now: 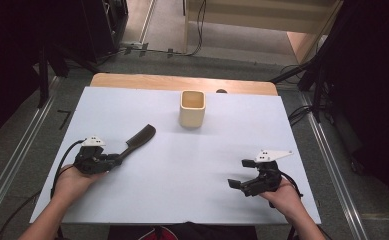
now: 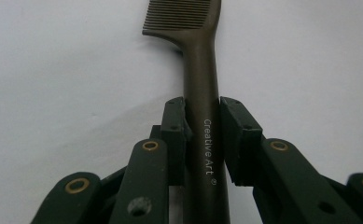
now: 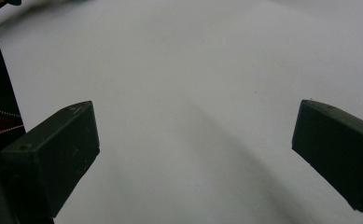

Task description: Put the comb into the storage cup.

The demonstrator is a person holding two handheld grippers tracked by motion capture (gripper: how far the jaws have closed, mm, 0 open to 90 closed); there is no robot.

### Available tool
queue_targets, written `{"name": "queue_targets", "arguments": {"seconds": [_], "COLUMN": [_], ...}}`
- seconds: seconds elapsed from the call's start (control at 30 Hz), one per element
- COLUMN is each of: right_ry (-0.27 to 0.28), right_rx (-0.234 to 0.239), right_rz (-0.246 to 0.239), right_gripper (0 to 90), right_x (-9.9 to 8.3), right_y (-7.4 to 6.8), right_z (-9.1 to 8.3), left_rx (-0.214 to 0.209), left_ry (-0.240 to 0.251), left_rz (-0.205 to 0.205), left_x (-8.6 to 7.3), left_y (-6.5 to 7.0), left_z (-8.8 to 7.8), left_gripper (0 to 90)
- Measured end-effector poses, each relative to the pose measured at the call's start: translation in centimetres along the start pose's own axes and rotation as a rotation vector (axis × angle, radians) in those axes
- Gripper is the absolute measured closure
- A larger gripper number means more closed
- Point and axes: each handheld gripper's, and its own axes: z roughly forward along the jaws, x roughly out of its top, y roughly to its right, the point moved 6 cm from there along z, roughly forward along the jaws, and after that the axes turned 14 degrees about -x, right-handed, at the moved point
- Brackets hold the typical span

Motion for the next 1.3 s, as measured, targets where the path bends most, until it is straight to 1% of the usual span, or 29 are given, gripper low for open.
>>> {"name": "queue_targets", "arguments": {"seconds": [0.1,0.13,0.17,0.27,0.33,0.37,0.4,0.5,0.53,0.57,0.6,0.63,0.8,0.83,0.93,1.03,1.1,1.13,1.17,1.27,1.3], "right_ry": [0.002,0.003,0.004,0.007,0.007,0.009,0.01,0.007,0.007,0.007,0.005,0.009,0.017,0.019,0.023,0.025,0.029,0.029,0.029,0.028,0.03], "right_rx": [-0.003,-0.002,-0.003,-0.01,-0.01,-0.01,-0.01,-0.009,-0.01,-0.013,-0.014,-0.016,-0.021,-0.022,-0.033,-0.037,-0.045,-0.06,-0.06,-0.066,-0.065], "right_rz": [-0.001,0.0,0.002,0.004,0.004,0.002,-0.001,-0.004,-0.002,-0.003,-0.001,-0.003,-0.003,-0.006,-0.004,-0.006,-0.013,-0.009,-0.001,0.018,0.017], "right_gripper": [0.0,0.0,0.0,0.0,0.0,0.0,0.0,0.0,0.0,0.0,0.0,0.0,0.0,0.0,0.0,0.0,0.0,0.0,0.0,0.0,0.0], "right_x": [-0.1,-0.1,-0.1,0.0,0.0,0.0,0.0,0.0,-0.1,-0.1,-0.1,-0.1,0.0,0.0,0.2,0.2,0.2,0.3,0.3,0.3,0.4], "right_y": [0.0,0.1,0.1,0.2,0.2,0.2,0.2,0.1,0.1,0.1,0.1,0.1,0.1,0.0,-0.2,-0.3,-0.2,-0.1,-0.1,0.1,0.1], "right_z": [-0.1,-0.2,-0.2,-0.2,-0.2,-0.1,-0.1,-0.2,-0.2,-0.2,-0.3,-0.3,-0.4,-0.3,-0.3,-0.3,-0.3,-0.3,-0.3,-0.4,-0.4], "left_rx": [-0.016,-0.012,-0.021,-0.025,-0.038,-0.035,-0.045,-0.056,-0.054,-0.065,-0.06,-0.066,-0.072,-0.07,-0.082,-0.078,-0.079,-0.084,-0.088,-0.099,-0.096], "left_ry": [0.021,0.023,0.032,0.049,0.064,0.066,0.072,0.088,0.097,0.106,0.115,0.12,0.177,0.19,0.224,0.235,0.245,0.252,0.257,0.274,0.28], "left_rz": [-0.003,0.0,-0.001,0.0,-0.004,-0.003,-0.003,-0.004,-0.007,-0.012,-0.012,-0.015,-0.02,-0.027,-0.035,-0.018,-0.015,-0.013,-0.017,-0.006,-0.003], "left_x": [0.4,0.5,0.7,1.1,1.3,1.4,1.5,1.9,2.1,2.2,2.4,2.5,3.4,3.6,4.3,4.8,5.1,5.3,5.5,6.2,6.4], "left_y": [0.1,0.2,0.3,0.6,0.8,0.9,1.0,1.3,1.4,1.5,1.6,1.7,2.3,2.5,2.9,3.5,3.9,4.0,4.2,4.8,5.1], "left_z": [-0.3,-0.4,-0.4,-0.7,-0.8,-0.9,-1.0,-1.2,-1.3,-1.4,-1.5,-1.6,-2.2,-2.3,-2.5,-2.5,-2.5,-2.4,-2.4,-2.3,-2.2], "left_gripper": [73.7,73.7,73.7,73.7,73.7,73.7,73.7,73.6,73.7,73.7,73.6,73.6,73.6,73.6,73.6,73.6,73.6,73.6,73.6,73.6,73.6]}}
